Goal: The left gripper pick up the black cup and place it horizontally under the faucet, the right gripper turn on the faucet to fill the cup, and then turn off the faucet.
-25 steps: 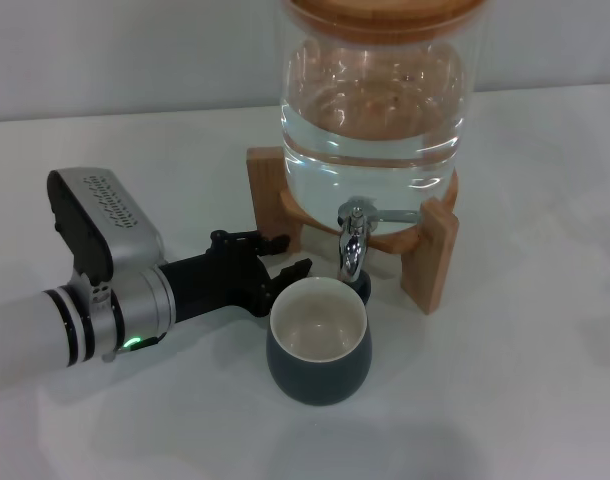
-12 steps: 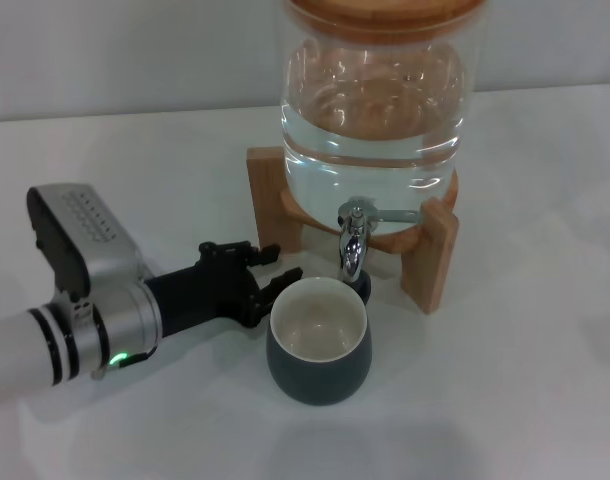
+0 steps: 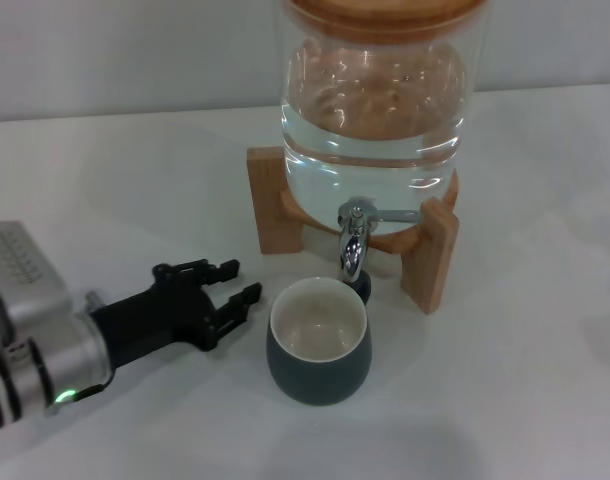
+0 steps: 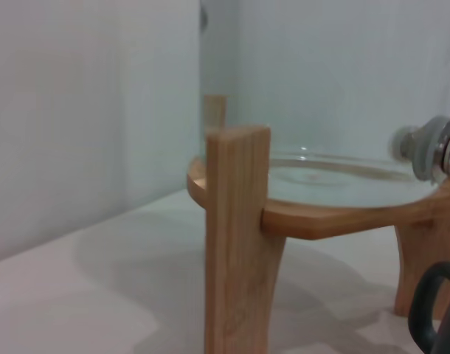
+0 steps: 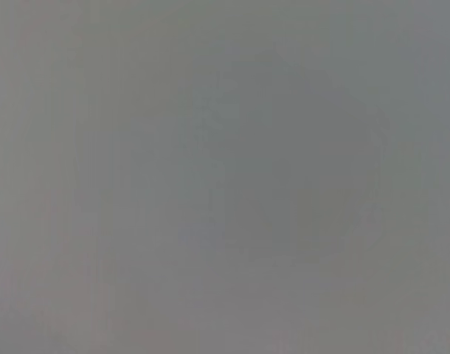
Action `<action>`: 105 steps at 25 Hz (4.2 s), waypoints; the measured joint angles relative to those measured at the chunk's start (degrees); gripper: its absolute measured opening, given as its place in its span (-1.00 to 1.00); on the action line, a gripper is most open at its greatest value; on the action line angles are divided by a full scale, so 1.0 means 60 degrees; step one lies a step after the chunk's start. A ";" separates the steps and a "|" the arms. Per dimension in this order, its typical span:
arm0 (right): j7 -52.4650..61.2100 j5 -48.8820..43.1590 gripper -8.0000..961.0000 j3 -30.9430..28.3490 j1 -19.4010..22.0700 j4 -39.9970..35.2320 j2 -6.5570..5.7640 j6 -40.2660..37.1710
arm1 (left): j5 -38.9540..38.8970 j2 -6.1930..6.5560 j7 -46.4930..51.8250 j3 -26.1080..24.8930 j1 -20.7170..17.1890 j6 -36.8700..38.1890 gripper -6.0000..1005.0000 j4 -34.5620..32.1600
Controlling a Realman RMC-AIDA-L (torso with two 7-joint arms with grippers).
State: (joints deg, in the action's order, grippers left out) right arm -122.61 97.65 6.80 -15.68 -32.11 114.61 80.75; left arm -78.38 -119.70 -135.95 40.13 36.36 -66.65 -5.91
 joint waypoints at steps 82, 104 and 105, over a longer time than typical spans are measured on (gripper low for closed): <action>0.6905 -0.1337 0.63 1.0801 0.1058 -0.7501 0.0073 0.0358 | -0.5483 0.0526 0.2076 -0.0127 -0.3907 -0.2060 -0.20 -0.3409; 0.7250 -0.1380 0.63 1.1513 0.1022 -0.8130 0.0073 0.0415 | -0.5461 0.0527 0.2077 -0.0126 -0.3855 -0.1978 -0.20 -0.3402; 0.7271 -0.1380 0.63 1.1547 0.1020 -0.8151 0.0074 0.0420 | -0.5459 0.0527 0.2077 -0.0126 -0.3849 -0.1969 -0.20 -0.3403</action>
State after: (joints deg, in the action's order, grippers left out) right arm -78.98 89.37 76.08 -9.56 -81.02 115.05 83.27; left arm -111.13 -116.54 -123.48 39.38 13.27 -78.47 -26.33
